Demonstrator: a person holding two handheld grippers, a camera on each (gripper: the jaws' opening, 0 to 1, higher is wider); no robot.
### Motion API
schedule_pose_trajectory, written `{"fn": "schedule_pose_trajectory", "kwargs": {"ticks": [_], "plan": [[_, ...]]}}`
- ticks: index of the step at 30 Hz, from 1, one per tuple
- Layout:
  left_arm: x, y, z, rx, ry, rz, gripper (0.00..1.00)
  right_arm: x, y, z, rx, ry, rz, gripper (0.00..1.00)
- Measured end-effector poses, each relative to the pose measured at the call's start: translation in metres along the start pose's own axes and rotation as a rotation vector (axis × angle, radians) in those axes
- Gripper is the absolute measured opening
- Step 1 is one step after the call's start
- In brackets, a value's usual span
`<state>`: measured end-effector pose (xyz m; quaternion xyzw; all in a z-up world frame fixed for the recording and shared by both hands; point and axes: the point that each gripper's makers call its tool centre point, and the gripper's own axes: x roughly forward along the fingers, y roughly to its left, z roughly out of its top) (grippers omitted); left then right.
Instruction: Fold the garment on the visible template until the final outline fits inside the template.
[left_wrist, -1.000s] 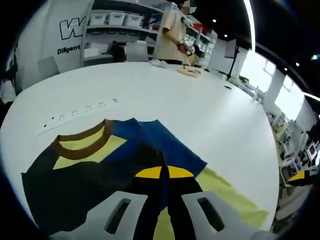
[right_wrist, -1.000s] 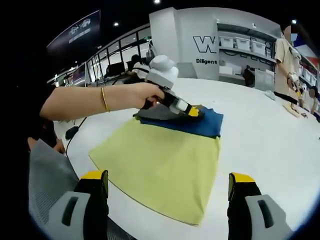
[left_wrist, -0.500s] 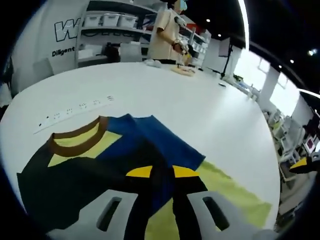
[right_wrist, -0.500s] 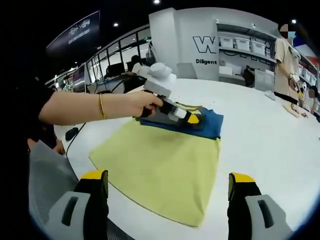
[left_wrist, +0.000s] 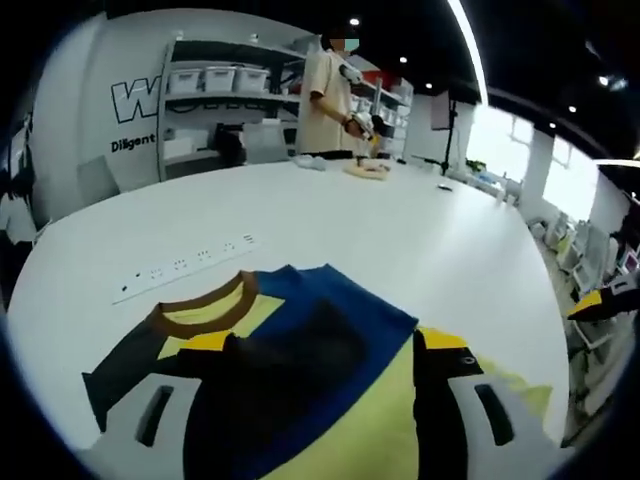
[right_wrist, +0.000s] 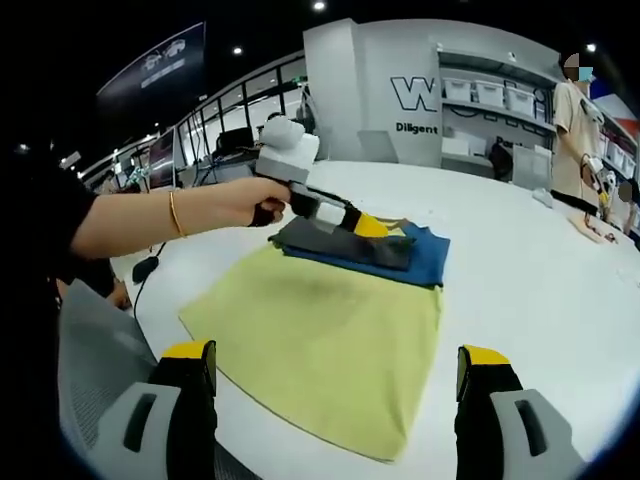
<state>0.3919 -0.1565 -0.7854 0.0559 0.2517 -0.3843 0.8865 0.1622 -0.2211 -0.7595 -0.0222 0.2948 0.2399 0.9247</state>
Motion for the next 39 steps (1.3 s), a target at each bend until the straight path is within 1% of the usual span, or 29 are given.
{"fn": "schedule_pose_trajectory", "kwargs": {"ticks": [5, 7, 9, 11, 13, 15, 22, 23, 25, 26, 27, 28, 30, 34, 35, 36, 37, 39], "plan": [[-0.02, 0.018, -0.001, 0.007, -0.02, 0.037, 0.78, 0.001, -0.001, 0.004, 0.007, -0.011, 0.003, 0.99], [-0.027, 0.025, -0.003, 0.023, -0.019, 0.058, 0.81, 0.002, -0.001, 0.006, 0.01, -0.014, 0.004, 0.99], [-0.031, 0.029, -0.004, 0.03, -0.019, 0.07, 0.88, 0.002, -0.002, 0.007, 0.009, -0.016, 0.005, 0.99], [-0.039, 0.035, -0.006, 0.021, -0.029, 0.081, 0.94, 0.004, -0.003, 0.012, 0.011, -0.025, 0.011, 0.99], [-0.043, 0.04, -0.007, 0.016, -0.039, 0.086, 0.97, 0.005, -0.004, 0.016, 0.012, -0.03, 0.014, 0.99], [-0.05, 0.047, -0.012, 0.025, -0.036, 0.105, 0.99, 0.007, -0.007, 0.021, 0.015, -0.037, 0.018, 0.99], [-0.072, 0.068, -0.03, 0.033, -0.023, 0.155, 0.99, 0.017, -0.012, 0.04, -0.004, -0.059, 0.029, 0.99], [-0.077, 0.074, -0.033, 0.04, -0.023, 0.181, 0.99, 0.019, -0.013, 0.043, -0.005, -0.064, 0.033, 0.99], [-0.082, 0.078, -0.038, 0.064, -0.022, 0.19, 0.99, 0.024, -0.014, 0.05, -0.016, -0.071, 0.038, 0.99], [-0.082, 0.079, -0.04, 0.068, -0.021, 0.19, 0.99, 0.024, -0.015, 0.051, -0.017, -0.071, 0.039, 0.99], [-0.086, 0.083, -0.046, 0.075, -0.006, 0.201, 0.98, 0.028, -0.017, 0.056, -0.02, -0.073, 0.04, 0.99], [-0.088, 0.085, -0.049, 0.078, -0.001, 0.206, 0.98, 0.03, -0.017, 0.058, -0.022, -0.074, 0.043, 0.99], [-0.093, 0.091, -0.053, 0.081, 0.0, 0.219, 0.96, 0.034, -0.019, 0.064, -0.03, -0.08, 0.046, 0.99], [-0.102, 0.101, -0.064, 0.087, 0.007, 0.242, 0.9, 0.042, -0.023, 0.075, -0.031, -0.09, 0.056, 0.99], [-0.106, 0.107, -0.071, 0.069, 0.023, 0.261, 0.89, 0.045, -0.025, 0.078, -0.032, -0.091, 0.059, 0.99], [-0.107, 0.108, -0.072, 0.065, 0.027, 0.26, 0.86, 0.046, -0.026, 0.079, -0.031, -0.093, 0.059, 0.99], [-0.108, 0.113, -0.079, 0.049, 0.039, 0.259, 0.82, 0.049, -0.028, 0.083, -0.025, -0.1, 0.057, 0.99], [-0.112, 0.117, -0.084, 0.039, 0.042, 0.258, 0.73, 0.054, -0.032, 0.087, -0.009, -0.105, 0.061, 0.99]]}}
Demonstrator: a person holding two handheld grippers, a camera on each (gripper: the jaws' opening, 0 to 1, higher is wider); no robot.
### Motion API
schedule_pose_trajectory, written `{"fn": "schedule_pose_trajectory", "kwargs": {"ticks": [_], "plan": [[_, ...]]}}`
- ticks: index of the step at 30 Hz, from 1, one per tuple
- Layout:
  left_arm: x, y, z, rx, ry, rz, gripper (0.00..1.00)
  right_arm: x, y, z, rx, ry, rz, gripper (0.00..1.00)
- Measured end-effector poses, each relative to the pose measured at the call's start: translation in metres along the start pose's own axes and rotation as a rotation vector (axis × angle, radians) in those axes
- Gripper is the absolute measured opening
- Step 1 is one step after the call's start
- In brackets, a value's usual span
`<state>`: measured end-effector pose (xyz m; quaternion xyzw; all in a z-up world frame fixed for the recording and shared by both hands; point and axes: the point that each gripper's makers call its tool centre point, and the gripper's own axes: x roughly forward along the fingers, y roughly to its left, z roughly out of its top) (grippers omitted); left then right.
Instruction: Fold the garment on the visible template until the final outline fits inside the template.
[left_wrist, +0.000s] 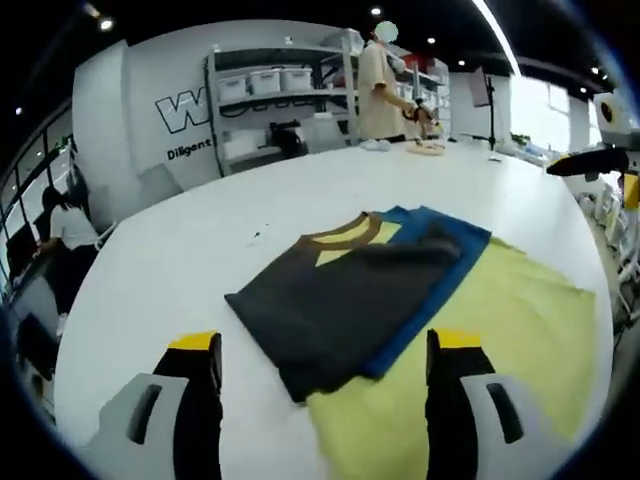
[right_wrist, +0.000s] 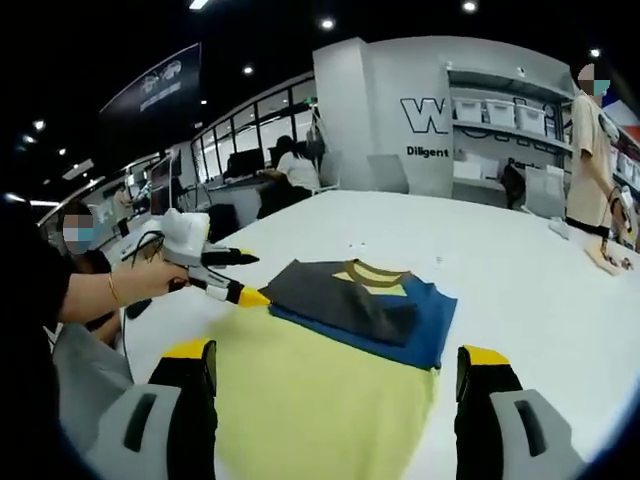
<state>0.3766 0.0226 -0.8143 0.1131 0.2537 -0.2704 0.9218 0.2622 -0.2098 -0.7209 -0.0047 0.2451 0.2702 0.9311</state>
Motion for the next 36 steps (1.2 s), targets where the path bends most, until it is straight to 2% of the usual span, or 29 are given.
{"fn": "schedule_pose_trajectory", "kwargs": {"ticks": [4, 7, 9, 12, 20, 25, 34, 36], "plan": [[-0.002, 0.009, -0.016, 0.006, 0.03, 0.009, 0.54, 0.012, -0.005, 0.007, 0.019, -0.01, 0.011, 0.97], [-0.002, 0.011, -0.022, 0.007, 0.04, 0.011, 0.4, 0.022, -0.01, 0.012, 0.019, -0.004, 0.013, 0.94], [0.0, 0.016, -0.031, 0.006, 0.058, 0.03, 0.37, 0.03, -0.013, 0.016, 0.015, 0.0, 0.016, 0.92], [0.002, 0.017, -0.037, 0.05, 0.076, 0.035, 0.32, 0.041, -0.018, 0.02, 0.013, 0.006, 0.018, 0.9], [0.009, 0.013, -0.038, 0.178, 0.055, 0.023, 0.01, 0.081, -0.037, 0.016, 0.056, 0.032, 0.019, 0.81], [0.012, 0.014, -0.039, 0.198, 0.055, 0.034, 0.0, 0.099, -0.046, 0.015, 0.066, 0.048, 0.007, 0.79], [0.001, 0.008, -0.044, 0.289, 0.078, 0.099, 0.0, 0.119, -0.058, 0.006, 0.095, 0.076, -0.019, 0.76], [0.002, 0.007, -0.047, 0.281, 0.08, 0.09, 0.0, 0.123, -0.061, 0.004, 0.1, 0.084, -0.028, 0.74]]}}
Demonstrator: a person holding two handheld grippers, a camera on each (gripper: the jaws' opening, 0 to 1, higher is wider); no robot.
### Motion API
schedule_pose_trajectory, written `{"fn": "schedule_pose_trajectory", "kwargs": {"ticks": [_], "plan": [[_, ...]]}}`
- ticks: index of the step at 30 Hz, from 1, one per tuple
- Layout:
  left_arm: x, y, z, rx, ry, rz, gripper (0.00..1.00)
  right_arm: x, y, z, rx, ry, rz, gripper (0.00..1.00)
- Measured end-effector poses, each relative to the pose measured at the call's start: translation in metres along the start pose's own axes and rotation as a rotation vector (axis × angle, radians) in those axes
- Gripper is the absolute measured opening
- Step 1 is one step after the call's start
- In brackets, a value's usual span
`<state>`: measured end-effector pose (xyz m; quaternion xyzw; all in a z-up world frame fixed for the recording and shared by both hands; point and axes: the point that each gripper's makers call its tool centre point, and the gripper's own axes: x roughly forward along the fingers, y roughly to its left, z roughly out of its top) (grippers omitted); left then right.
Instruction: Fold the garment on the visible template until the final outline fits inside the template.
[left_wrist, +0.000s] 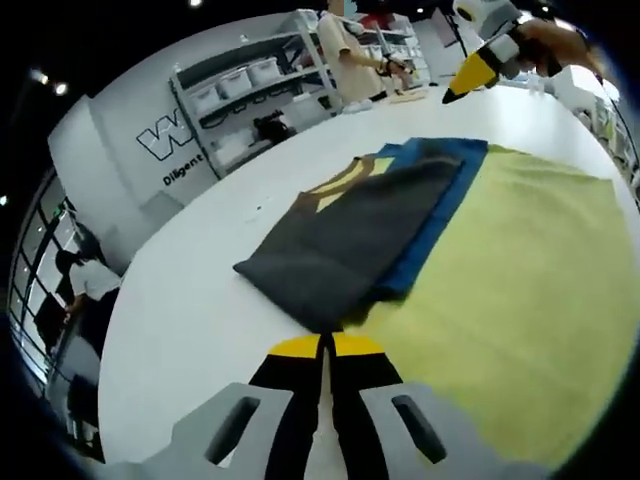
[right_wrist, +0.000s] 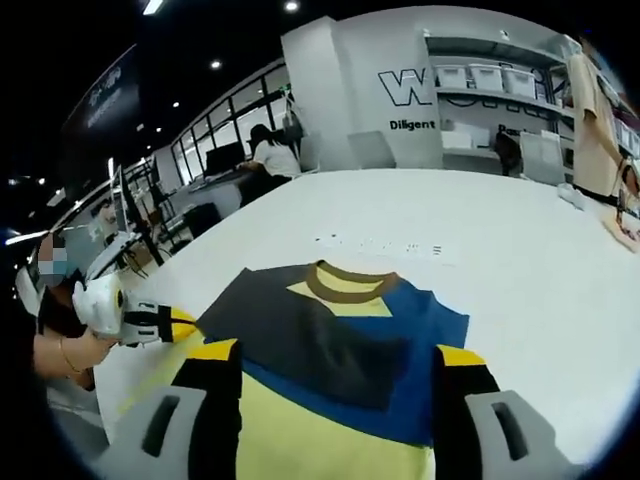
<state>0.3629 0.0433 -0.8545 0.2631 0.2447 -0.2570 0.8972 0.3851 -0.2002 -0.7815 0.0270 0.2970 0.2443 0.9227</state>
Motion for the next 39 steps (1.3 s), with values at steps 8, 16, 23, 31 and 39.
{"fn": "schedule_pose_trajectory", "kwargs": {"ticks": [8, 16, 23, 31, 39], "plan": [[-0.001, 0.002, -0.002, -0.021, 0.007, 0.004, 0.0, 0.017, -0.014, -0.008, 0.036, 0.024, -0.03, 0.69], [-0.001, 0.002, -0.004, -0.042, 0.006, 0.015, 0.0, 0.039, -0.033, -0.007, 0.094, 0.018, -0.075, 0.52], [-0.001, 0.003, -0.004, -0.048, 0.007, 0.012, 0.0, 0.053, -0.043, -0.018, 0.16, 0.073, -0.118, 0.38], [0.001, 0.003, -0.003, -0.04, 0.011, 0.011, 0.0, 0.061, -0.045, -0.025, 0.215, 0.089, -0.118, 0.14], [0.001, 0.003, -0.003, -0.032, 0.01, 0.011, 0.0, 0.052, -0.053, -0.014, 0.151, 0.04, -0.143, 0.0]]}}
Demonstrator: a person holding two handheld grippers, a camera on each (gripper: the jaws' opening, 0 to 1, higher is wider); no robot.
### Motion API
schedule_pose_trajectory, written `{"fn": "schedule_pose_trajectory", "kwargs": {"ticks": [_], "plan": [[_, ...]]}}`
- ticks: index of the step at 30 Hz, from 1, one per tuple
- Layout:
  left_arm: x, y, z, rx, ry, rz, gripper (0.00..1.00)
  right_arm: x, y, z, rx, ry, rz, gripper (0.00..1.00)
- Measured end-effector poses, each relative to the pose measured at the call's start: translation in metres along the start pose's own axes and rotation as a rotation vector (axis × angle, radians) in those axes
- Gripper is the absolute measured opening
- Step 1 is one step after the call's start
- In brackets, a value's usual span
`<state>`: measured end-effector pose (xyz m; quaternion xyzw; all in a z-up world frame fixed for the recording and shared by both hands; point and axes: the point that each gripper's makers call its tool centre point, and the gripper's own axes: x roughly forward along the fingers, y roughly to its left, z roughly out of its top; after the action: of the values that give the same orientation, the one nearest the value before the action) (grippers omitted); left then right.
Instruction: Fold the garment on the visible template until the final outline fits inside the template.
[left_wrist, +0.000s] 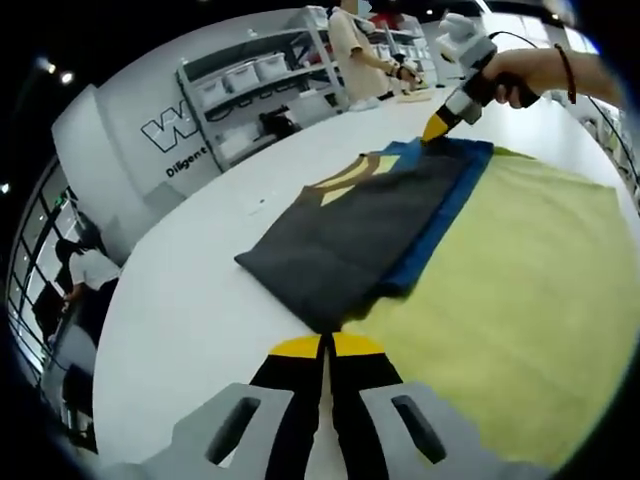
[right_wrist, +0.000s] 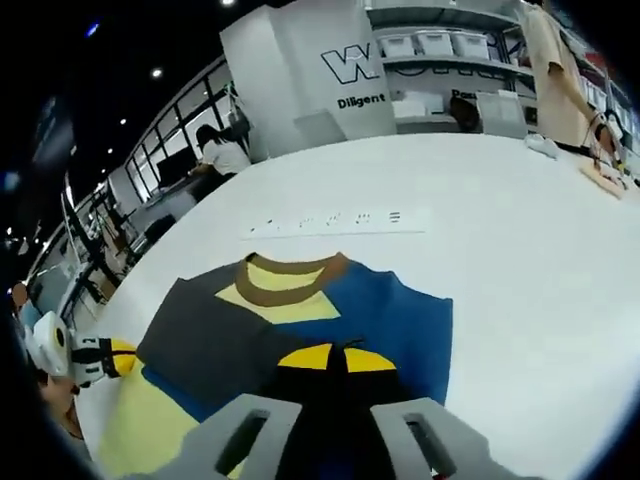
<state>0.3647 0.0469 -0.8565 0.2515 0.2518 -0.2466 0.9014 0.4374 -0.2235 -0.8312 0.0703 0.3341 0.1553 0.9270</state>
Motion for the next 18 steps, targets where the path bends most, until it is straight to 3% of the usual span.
{"fn": "schedule_pose_trajectory", "kwargs": {"ticks": [3, 7, 12, 18], "plan": [[0.0, 0.0, 0.0, -0.001, 0.001, 0.002, 0.0, -0.007, 0.004, 0.01, -0.056, -0.037, 0.009, 0.0], [-0.001, 0.0, 0.0, -0.002, 0.002, 0.001, 0.0, -0.002, -0.012, -0.003, -0.115, 0.028, -0.057, 0.0], [-0.002, 0.0, -0.001, -0.005, 0.003, -0.002, 0.0, 0.008, -0.019, -0.021, -0.064, 0.068, -0.064, 0.0], [-0.001, 0.001, -0.001, -0.008, 0.006, -0.002, 0.0, 0.012, -0.022, -0.02, -0.077, 0.062, -0.075, 0.0]]}}
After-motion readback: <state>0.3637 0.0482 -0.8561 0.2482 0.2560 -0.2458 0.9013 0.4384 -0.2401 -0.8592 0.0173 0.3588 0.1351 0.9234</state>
